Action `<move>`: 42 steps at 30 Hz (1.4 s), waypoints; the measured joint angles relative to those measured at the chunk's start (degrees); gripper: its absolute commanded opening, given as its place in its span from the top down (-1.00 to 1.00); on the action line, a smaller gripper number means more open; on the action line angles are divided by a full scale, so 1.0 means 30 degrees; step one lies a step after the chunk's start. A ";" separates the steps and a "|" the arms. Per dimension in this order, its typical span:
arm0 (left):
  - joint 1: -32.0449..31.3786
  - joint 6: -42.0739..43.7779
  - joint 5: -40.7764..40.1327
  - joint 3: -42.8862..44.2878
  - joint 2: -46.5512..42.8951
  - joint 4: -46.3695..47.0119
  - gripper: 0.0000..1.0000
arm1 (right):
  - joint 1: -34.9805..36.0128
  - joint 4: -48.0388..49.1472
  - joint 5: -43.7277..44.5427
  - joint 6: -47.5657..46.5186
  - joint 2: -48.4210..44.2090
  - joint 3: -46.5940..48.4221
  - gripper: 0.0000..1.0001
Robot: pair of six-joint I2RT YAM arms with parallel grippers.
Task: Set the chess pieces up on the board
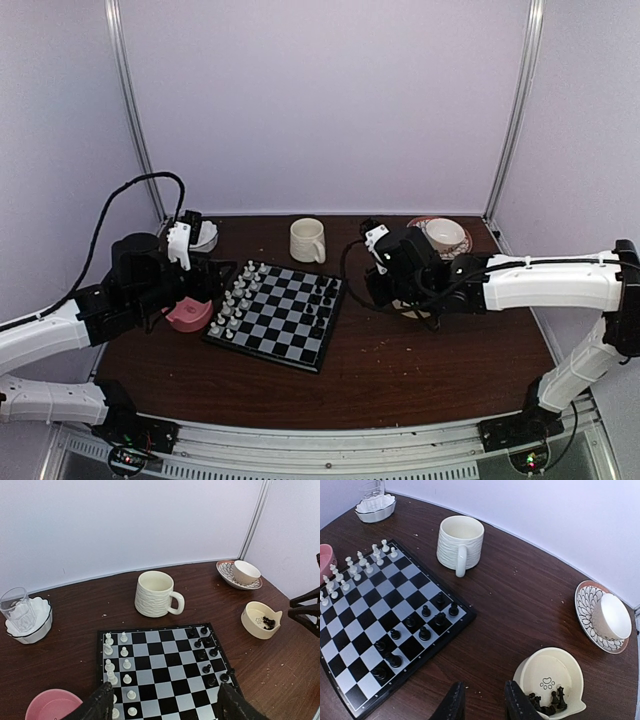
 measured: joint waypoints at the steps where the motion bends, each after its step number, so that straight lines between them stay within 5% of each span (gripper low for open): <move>1: 0.0000 0.0051 0.0044 0.0000 0.0000 0.0036 -0.42 | -0.0168 0.0051 0.0058 0.0036 0.0000 -0.0153 0.42; 23: -0.0255 0.0379 0.0794 -0.0015 0.0335 0.0444 -0.42 | -0.6710 -0.1005 -0.2710 0.3388 -0.1909 -0.1596 0.46; 42: -0.0379 0.0539 0.0925 -0.0080 0.0015 0.0437 -0.42 | -0.9486 -0.5676 -0.5923 0.4503 0.4175 0.1821 0.48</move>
